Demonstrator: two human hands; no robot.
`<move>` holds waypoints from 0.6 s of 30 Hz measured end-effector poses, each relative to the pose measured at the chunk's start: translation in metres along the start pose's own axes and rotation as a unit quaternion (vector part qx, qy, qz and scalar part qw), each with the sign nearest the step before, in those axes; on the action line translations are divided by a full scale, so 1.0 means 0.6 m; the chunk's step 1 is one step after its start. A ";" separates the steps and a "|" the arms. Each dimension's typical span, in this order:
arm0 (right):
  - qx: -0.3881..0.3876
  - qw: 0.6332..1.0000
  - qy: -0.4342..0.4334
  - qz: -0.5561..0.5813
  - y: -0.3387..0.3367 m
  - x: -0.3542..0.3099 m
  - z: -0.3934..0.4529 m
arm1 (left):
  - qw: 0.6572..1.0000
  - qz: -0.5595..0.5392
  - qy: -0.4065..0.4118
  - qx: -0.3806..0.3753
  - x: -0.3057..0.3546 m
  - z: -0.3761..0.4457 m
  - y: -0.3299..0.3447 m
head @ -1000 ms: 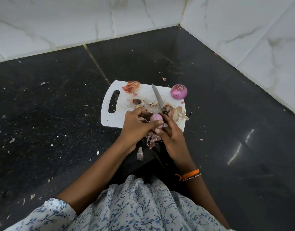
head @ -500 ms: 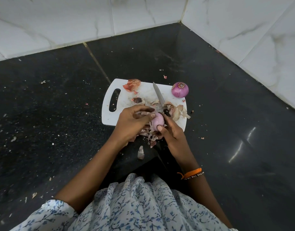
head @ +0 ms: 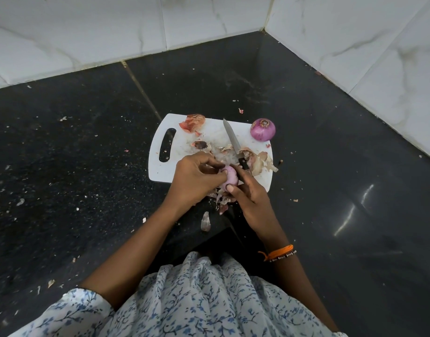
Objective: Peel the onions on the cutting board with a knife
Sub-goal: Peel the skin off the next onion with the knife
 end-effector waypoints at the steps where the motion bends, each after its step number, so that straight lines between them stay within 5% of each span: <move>1: 0.000 1.000 -0.001 -0.003 0.000 0.000 0.000 | 1.000 0.002 0.000 0.003 0.001 -0.001 0.000; 8: 0.012 1.000 -0.002 -0.023 0.001 0.002 0.001 | 0.998 0.053 0.025 0.024 0.010 -0.004 0.007; 14: 0.009 1.000 0.012 -0.012 0.006 0.010 0.006 | 0.971 0.217 0.090 0.044 0.028 -0.010 0.009; 18: 0.007 0.999 0.013 0.034 0.004 0.015 0.006 | 0.983 0.165 0.071 0.048 0.014 -0.003 0.002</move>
Point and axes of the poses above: each hand's wrist, its own z-axis towards the middle knuckle, its own y-axis out of the palm, x = y × z, the point moved 6 cm from there along z, towards the middle knuckle, and after that the axes turned 12 degrees about -x, right-handed, at the moved point
